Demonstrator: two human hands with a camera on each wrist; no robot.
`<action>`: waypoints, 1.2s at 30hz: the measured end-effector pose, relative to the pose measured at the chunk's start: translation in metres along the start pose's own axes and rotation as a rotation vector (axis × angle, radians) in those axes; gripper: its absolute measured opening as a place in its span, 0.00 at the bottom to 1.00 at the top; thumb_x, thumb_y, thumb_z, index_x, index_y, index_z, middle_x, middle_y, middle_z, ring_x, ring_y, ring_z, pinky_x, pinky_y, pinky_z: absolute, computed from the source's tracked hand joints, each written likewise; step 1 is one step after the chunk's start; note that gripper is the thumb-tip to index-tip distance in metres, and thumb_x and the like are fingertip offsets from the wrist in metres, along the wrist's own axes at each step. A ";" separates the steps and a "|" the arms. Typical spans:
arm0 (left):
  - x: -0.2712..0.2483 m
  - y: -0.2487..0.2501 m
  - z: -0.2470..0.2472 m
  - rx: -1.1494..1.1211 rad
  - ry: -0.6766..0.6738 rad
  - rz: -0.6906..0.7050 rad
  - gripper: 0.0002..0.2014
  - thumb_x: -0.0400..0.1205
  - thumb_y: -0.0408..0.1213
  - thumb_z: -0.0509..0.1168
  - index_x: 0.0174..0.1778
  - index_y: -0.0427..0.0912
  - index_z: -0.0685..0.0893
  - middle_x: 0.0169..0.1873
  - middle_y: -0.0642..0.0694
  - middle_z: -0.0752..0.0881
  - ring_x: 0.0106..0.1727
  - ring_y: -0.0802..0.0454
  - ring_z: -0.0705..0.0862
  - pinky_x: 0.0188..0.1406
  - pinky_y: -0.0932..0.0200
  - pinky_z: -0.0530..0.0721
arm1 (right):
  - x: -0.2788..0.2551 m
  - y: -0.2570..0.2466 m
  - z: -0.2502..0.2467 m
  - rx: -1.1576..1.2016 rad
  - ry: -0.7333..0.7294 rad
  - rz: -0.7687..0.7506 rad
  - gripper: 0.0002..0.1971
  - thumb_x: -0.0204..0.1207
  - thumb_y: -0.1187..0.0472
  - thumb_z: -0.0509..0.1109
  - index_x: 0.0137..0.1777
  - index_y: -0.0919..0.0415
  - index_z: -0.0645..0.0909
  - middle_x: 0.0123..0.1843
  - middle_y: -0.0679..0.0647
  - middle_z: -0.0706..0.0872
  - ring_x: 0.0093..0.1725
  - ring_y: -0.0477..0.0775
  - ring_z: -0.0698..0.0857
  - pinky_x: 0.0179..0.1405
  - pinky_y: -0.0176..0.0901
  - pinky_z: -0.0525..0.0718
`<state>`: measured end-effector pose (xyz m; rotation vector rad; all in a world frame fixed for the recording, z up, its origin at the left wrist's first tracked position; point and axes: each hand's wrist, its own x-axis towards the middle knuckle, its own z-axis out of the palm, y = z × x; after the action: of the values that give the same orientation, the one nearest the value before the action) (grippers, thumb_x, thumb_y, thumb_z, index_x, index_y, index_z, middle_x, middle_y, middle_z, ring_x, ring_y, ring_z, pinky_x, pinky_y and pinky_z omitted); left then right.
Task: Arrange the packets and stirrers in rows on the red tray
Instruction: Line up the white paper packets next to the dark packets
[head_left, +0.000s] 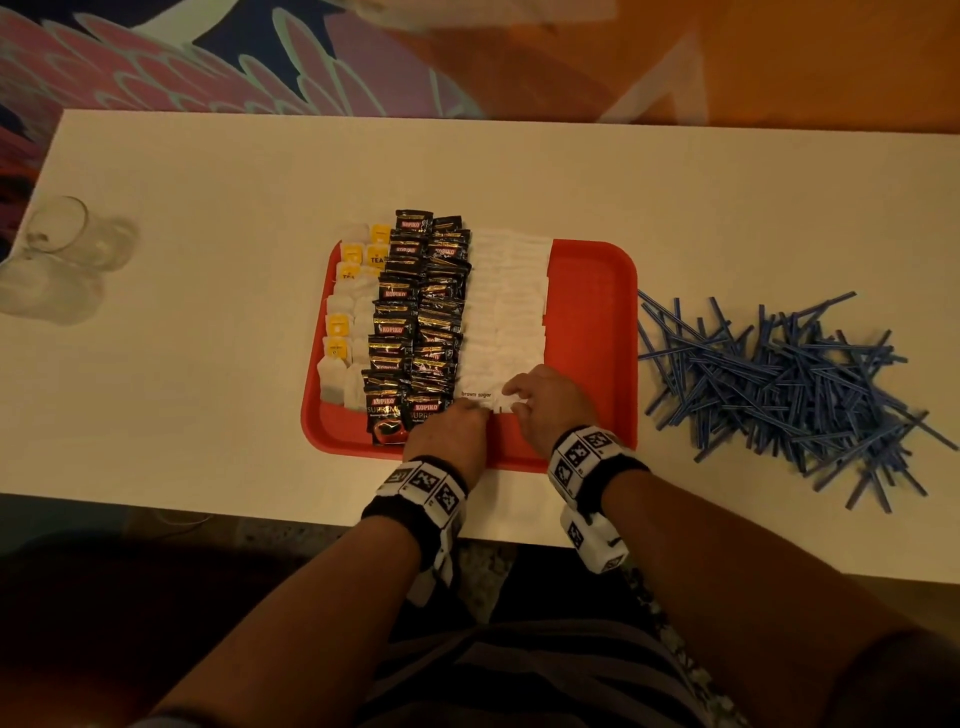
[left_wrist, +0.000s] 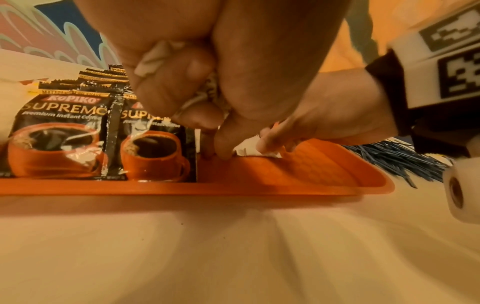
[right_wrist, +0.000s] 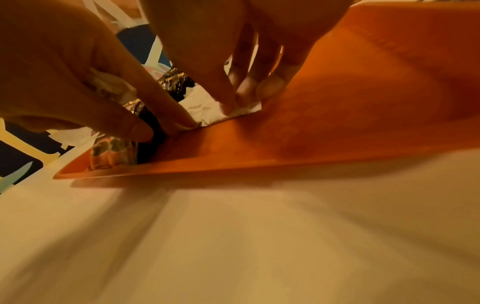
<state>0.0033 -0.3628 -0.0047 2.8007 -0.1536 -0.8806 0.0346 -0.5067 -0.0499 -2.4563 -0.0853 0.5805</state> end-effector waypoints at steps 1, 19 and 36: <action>0.000 -0.002 0.000 -0.025 0.022 0.010 0.16 0.86 0.33 0.59 0.68 0.47 0.81 0.66 0.46 0.81 0.61 0.43 0.84 0.57 0.44 0.85 | 0.000 0.000 -0.001 0.019 0.009 -0.002 0.12 0.79 0.64 0.69 0.59 0.49 0.86 0.55 0.48 0.83 0.54 0.49 0.83 0.55 0.43 0.82; -0.015 0.010 -0.105 -1.396 0.025 -0.040 0.36 0.86 0.67 0.38 0.65 0.41 0.76 0.26 0.43 0.81 0.19 0.52 0.73 0.21 0.66 0.68 | -0.017 -0.092 -0.101 0.698 -0.072 -0.103 0.02 0.74 0.59 0.78 0.42 0.56 0.88 0.31 0.53 0.89 0.32 0.49 0.88 0.40 0.40 0.84; -0.015 0.001 -0.140 -1.454 0.280 0.043 0.04 0.81 0.38 0.72 0.46 0.41 0.90 0.32 0.46 0.86 0.37 0.54 0.84 0.30 0.58 0.70 | -0.014 -0.114 -0.143 1.200 0.096 0.092 0.07 0.71 0.73 0.77 0.45 0.63 0.85 0.36 0.55 0.90 0.34 0.51 0.83 0.30 0.35 0.78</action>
<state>0.0711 -0.3392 0.1164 1.4837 0.3395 -0.2912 0.0908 -0.4951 0.1236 -1.3107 0.3275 0.3690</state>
